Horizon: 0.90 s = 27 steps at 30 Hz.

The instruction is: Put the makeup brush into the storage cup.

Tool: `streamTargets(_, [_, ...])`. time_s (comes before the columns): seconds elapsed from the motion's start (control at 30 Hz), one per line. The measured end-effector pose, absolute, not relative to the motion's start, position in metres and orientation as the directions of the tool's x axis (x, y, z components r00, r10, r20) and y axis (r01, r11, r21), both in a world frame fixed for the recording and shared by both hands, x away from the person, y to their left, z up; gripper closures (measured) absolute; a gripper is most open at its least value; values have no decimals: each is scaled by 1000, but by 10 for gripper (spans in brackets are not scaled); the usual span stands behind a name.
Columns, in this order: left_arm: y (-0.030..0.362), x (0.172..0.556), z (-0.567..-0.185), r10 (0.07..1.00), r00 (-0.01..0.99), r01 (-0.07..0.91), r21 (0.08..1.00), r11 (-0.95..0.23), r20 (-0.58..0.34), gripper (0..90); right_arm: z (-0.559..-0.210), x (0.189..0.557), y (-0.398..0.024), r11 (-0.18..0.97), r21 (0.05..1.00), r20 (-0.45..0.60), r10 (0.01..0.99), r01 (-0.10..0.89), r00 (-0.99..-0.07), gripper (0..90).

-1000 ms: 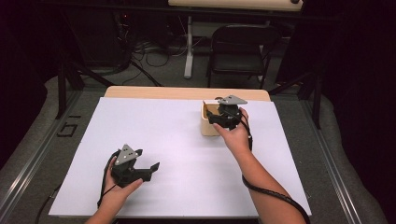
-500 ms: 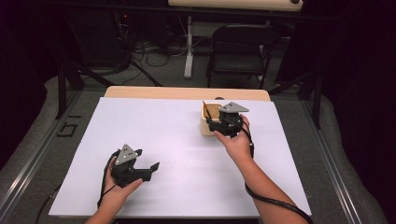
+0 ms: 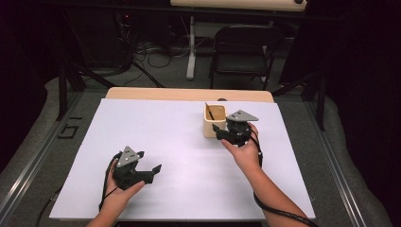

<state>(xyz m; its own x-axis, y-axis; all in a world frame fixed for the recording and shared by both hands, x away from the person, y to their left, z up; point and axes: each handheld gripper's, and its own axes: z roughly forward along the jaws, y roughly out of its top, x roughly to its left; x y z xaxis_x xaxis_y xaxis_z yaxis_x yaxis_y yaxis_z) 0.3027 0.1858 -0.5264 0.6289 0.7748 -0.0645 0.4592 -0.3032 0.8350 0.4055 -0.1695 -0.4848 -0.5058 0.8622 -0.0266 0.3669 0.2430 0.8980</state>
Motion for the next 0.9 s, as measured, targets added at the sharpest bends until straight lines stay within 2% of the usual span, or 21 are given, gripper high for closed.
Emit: streamTargets(0.9, [185,302,-527,777,626,460,834,-303,-63,160,-516,363,-193,214,895,17,860,391,-511,375])
